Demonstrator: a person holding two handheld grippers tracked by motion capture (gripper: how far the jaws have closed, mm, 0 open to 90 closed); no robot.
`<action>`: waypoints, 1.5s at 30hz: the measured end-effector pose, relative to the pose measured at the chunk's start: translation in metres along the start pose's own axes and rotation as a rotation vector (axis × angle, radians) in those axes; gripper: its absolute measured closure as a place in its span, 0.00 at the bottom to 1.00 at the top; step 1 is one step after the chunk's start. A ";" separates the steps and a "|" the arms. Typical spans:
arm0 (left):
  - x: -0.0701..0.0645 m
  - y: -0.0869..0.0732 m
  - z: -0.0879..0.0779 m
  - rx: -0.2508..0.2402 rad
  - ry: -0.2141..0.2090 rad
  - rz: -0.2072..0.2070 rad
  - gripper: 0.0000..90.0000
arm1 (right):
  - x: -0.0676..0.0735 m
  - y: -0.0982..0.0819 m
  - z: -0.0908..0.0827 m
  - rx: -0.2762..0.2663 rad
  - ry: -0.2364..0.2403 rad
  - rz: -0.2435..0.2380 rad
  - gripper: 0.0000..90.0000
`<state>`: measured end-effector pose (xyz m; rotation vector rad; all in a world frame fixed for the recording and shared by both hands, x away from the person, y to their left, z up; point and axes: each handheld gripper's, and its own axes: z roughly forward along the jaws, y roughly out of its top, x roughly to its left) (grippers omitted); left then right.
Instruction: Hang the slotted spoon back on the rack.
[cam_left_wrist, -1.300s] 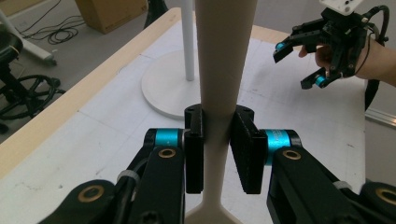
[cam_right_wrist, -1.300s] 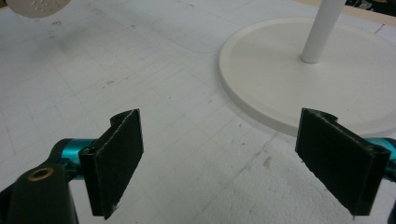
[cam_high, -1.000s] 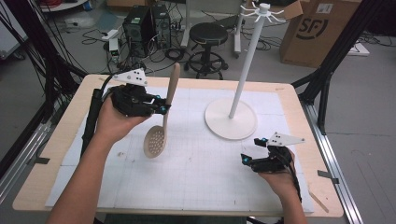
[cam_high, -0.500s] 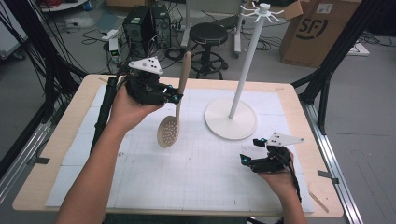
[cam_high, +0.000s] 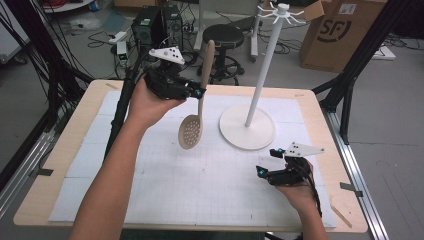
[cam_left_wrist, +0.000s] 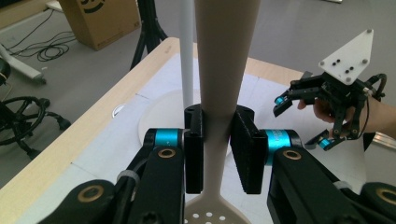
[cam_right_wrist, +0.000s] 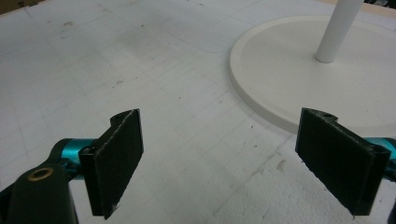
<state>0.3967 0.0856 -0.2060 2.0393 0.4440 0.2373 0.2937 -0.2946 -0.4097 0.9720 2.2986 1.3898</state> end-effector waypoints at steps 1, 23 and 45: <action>0.001 0.002 0.000 0.001 0.003 0.000 0.84 | 0.000 0.000 0.000 0.000 0.001 0.000 0.15; -0.013 0.050 0.021 0.029 0.004 0.039 0.84 | -0.001 -0.002 -0.002 -0.006 -0.002 -0.003 0.15; -0.006 0.083 0.058 0.063 0.014 0.042 0.84 | 0.000 -0.005 -0.005 -0.006 0.004 0.001 0.15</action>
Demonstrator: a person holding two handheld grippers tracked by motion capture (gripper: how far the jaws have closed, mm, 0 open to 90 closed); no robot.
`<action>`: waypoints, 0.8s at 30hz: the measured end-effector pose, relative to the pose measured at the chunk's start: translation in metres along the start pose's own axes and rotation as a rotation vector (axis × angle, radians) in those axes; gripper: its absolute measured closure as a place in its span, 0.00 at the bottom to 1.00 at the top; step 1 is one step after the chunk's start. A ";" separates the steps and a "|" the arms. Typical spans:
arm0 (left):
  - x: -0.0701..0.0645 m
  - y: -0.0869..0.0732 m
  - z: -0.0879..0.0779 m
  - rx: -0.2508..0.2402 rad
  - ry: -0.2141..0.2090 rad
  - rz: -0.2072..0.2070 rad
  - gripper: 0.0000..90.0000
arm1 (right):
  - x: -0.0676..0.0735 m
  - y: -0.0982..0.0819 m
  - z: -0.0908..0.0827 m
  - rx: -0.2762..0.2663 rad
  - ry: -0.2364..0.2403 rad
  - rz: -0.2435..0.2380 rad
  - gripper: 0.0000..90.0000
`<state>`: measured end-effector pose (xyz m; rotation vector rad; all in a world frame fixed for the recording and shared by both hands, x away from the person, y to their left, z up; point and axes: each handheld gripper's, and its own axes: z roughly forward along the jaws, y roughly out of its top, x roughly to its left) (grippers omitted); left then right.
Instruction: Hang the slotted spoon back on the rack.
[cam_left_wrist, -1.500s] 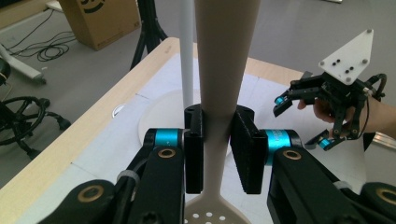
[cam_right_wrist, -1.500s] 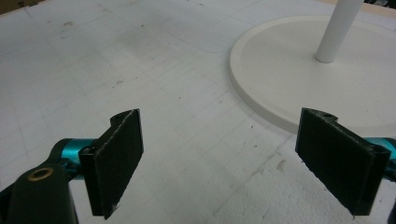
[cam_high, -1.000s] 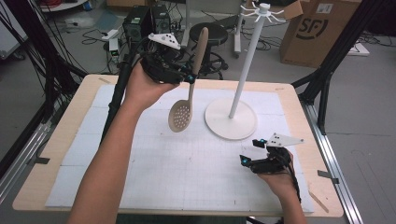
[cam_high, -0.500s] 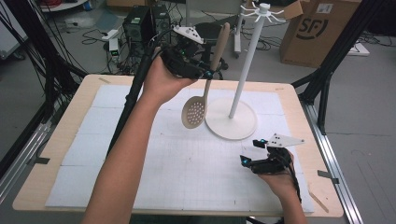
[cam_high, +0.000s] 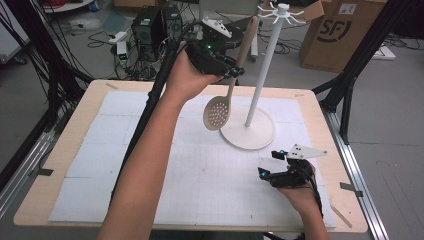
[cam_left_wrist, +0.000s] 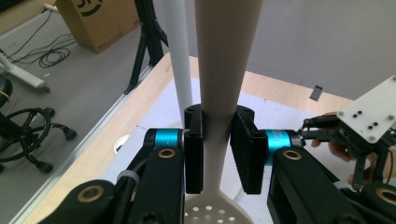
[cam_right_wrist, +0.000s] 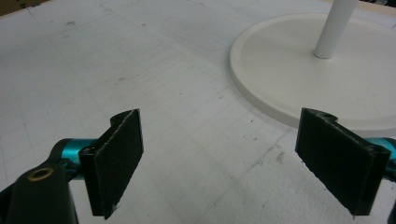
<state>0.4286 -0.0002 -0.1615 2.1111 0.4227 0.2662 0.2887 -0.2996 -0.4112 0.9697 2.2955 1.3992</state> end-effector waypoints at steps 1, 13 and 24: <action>0.000 0.000 0.002 0.002 0.002 0.001 0.84 | 0.000 0.000 0.000 0.001 0.000 0.001 0.15; -0.005 0.010 0.015 0.030 0.020 0.027 0.84 | -0.001 -0.001 0.000 -0.005 0.001 0.007 0.15; -0.007 0.018 0.023 0.041 0.032 0.033 0.84 | -0.001 -0.001 -0.001 -0.005 0.005 0.009 0.15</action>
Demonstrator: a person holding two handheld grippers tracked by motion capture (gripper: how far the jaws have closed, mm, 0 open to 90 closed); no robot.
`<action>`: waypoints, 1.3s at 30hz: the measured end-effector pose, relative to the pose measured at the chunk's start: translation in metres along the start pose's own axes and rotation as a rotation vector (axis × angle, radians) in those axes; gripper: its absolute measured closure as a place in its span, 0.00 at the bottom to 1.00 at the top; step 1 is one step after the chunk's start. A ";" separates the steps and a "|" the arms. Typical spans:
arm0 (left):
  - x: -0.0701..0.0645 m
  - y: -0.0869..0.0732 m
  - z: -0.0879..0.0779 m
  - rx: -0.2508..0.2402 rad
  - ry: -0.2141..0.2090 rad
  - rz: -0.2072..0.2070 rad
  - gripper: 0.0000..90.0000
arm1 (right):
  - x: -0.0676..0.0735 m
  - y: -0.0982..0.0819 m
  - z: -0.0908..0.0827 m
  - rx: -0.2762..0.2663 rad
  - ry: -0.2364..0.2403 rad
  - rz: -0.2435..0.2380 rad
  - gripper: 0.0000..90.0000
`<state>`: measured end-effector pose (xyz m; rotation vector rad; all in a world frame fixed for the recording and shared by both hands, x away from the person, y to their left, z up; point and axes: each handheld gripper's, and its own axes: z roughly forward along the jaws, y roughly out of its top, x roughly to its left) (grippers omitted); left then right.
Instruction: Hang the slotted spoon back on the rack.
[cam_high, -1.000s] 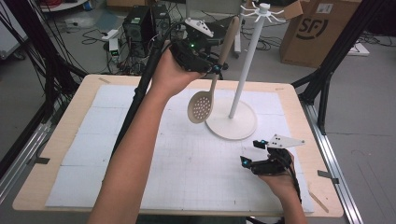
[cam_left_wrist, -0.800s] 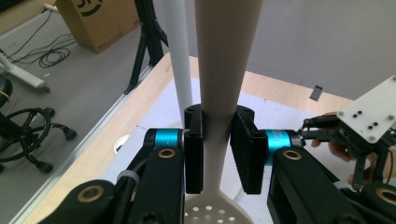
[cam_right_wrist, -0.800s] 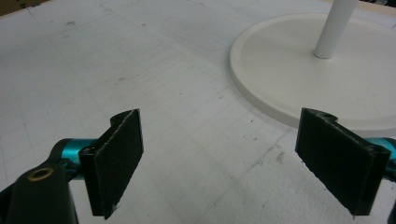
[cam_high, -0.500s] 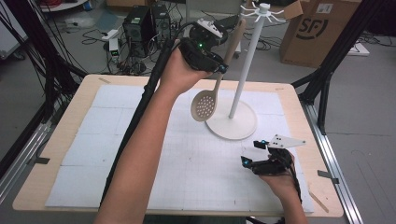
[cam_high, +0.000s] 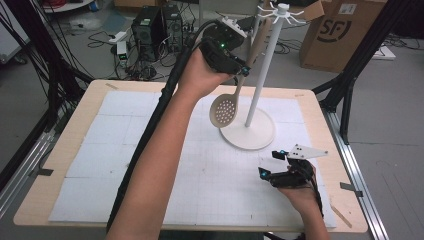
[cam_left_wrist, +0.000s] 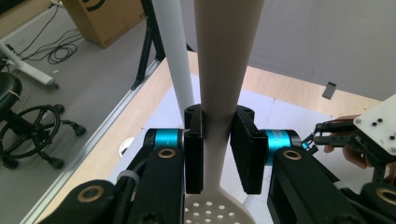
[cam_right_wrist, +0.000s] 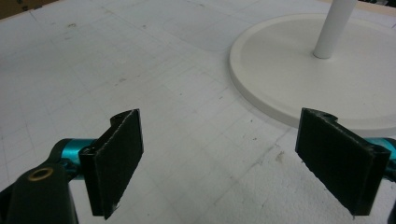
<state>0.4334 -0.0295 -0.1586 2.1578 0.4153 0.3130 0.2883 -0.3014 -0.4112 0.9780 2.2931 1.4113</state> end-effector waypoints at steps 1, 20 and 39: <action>-0.001 0.001 0.002 0.002 0.001 0.001 0.84 | 0.000 0.000 0.000 0.000 0.001 0.000 0.15; 0.002 0.008 0.013 0.057 0.032 -0.003 0.84 | 0.000 -0.002 -0.003 -0.004 0.002 0.004 0.15; 0.005 0.009 0.015 0.050 0.053 -0.019 0.84 | -0.001 -0.002 -0.004 -0.010 0.004 0.005 0.15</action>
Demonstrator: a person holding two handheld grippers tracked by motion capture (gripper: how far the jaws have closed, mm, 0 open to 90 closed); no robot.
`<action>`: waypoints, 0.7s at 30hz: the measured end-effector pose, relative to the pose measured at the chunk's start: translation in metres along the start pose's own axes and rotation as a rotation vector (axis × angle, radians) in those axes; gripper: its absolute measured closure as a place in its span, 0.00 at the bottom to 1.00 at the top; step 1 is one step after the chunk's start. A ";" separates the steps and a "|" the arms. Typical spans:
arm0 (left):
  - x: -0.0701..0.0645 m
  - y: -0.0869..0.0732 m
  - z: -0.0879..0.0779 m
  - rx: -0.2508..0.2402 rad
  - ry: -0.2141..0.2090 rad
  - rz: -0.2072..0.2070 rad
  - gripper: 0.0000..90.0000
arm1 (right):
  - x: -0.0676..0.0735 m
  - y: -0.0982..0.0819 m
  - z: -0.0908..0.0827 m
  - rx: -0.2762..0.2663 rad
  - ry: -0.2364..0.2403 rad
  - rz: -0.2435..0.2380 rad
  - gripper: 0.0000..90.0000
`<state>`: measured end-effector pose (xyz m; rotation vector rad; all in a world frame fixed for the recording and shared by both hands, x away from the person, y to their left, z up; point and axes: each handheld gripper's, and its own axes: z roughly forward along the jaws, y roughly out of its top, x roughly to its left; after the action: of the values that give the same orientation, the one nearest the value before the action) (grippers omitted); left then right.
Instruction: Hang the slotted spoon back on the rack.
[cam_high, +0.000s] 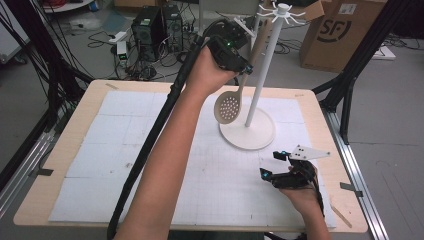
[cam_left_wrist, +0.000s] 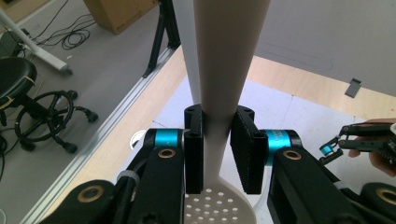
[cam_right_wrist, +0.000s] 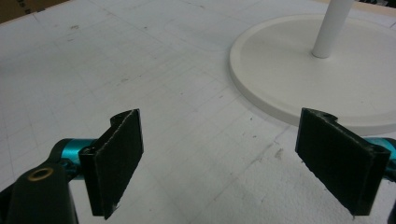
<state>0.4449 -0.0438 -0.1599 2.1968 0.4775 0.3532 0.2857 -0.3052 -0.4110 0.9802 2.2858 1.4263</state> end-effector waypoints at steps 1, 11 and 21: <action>0.000 0.000 0.000 -0.003 0.000 0.001 0.84 | 0.000 0.000 0.000 -0.001 0.000 -0.001 0.15; -0.006 0.007 0.002 0.006 0.004 0.017 0.84 | 0.001 0.000 0.000 -0.002 0.001 -0.003 0.15; -0.002 0.008 0.006 0.022 0.023 0.006 0.84 | 0.000 0.000 0.000 -0.003 0.003 -0.006 0.15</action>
<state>0.4473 -0.0541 -0.1574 2.2176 0.4896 0.3787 0.2855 -0.3048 -0.4109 0.9698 2.2865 1.4293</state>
